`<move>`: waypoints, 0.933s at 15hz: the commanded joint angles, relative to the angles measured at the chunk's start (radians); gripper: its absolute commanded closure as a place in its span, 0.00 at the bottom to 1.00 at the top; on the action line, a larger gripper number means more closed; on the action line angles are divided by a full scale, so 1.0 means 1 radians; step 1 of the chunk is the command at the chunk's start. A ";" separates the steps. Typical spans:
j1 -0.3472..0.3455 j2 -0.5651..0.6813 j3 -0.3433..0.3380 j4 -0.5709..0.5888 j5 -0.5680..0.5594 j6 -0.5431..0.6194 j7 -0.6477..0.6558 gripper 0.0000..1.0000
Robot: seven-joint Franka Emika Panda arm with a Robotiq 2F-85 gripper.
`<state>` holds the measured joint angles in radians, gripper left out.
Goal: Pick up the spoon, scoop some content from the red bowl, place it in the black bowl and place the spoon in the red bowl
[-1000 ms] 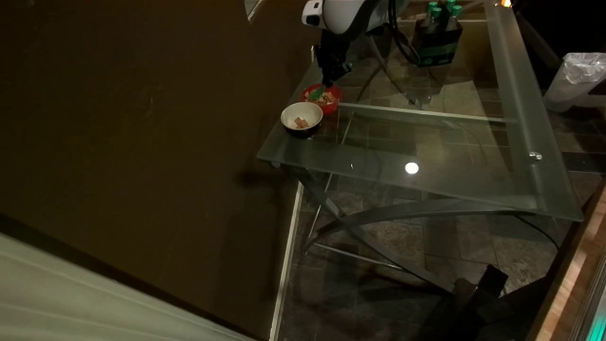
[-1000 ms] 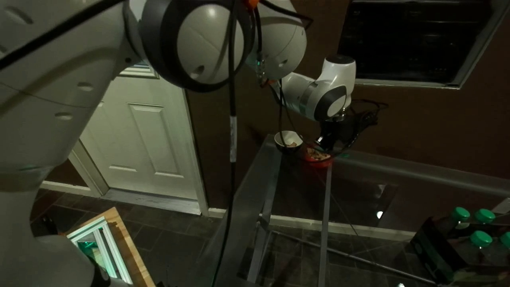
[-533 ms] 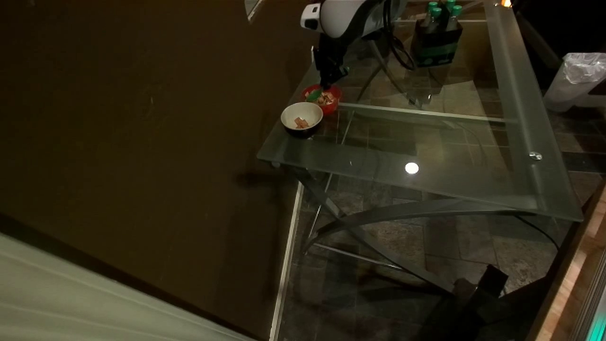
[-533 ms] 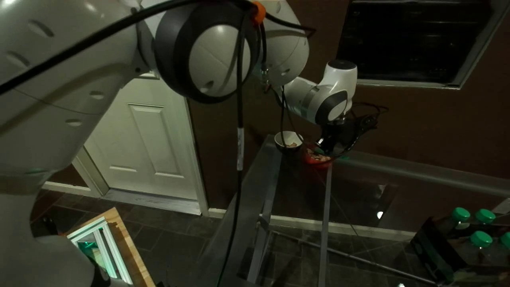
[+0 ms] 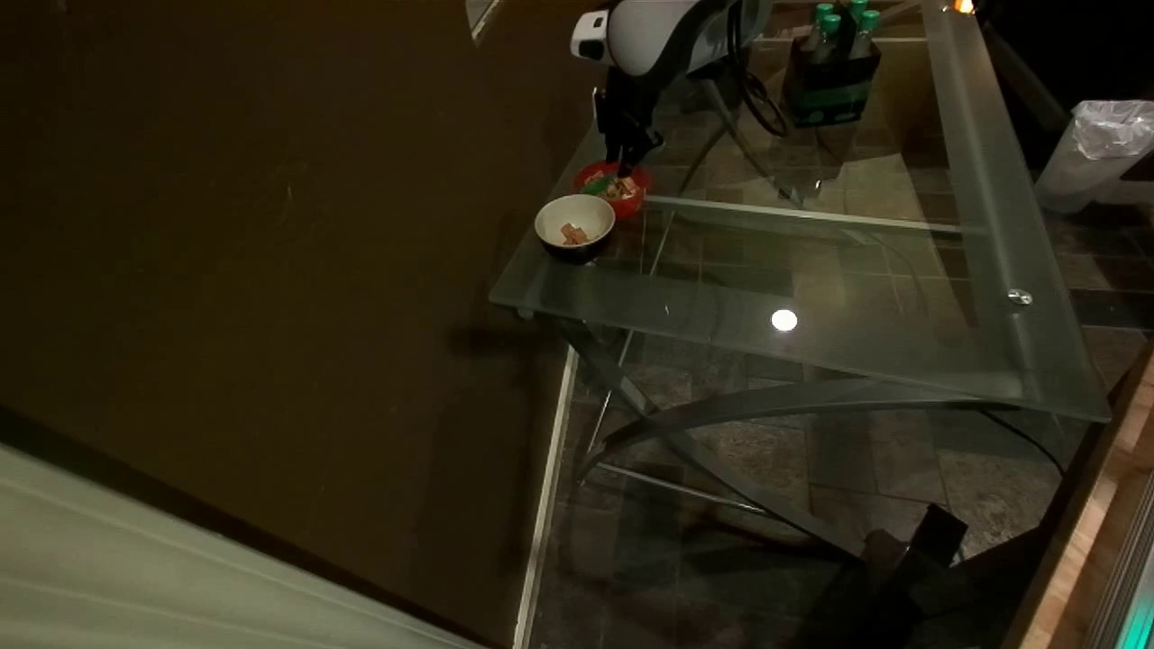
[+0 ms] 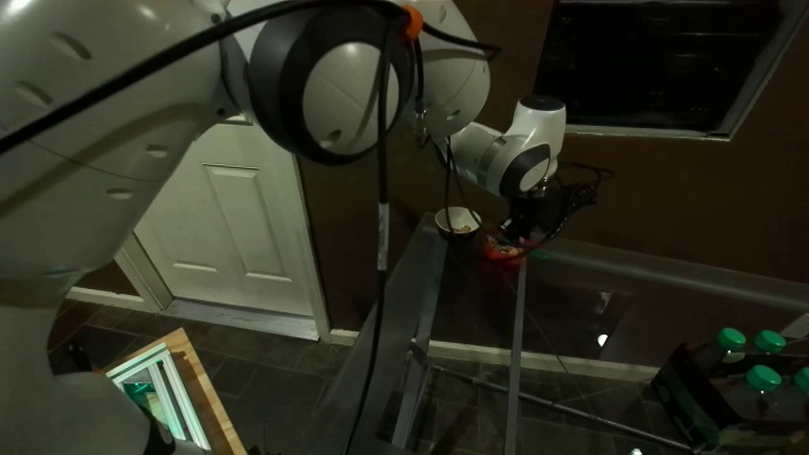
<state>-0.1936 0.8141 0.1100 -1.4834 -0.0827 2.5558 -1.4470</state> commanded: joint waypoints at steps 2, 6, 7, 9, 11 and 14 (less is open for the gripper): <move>0.010 -0.073 -0.011 -0.036 -0.018 -0.039 -0.007 0.24; 0.002 -0.186 -0.002 -0.095 -0.003 -0.180 -0.028 0.01; -0.003 -0.217 0.002 -0.109 0.013 -0.239 -0.031 0.00; 0.002 -0.273 -0.010 -0.129 0.031 -0.342 -0.006 0.00; 0.019 -0.330 -0.033 -0.162 0.031 -0.439 0.061 0.00; 0.047 -0.412 -0.079 -0.244 0.011 -0.444 0.254 0.00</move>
<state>-0.1771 0.5102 0.0745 -1.6049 -0.0798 2.1180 -1.3302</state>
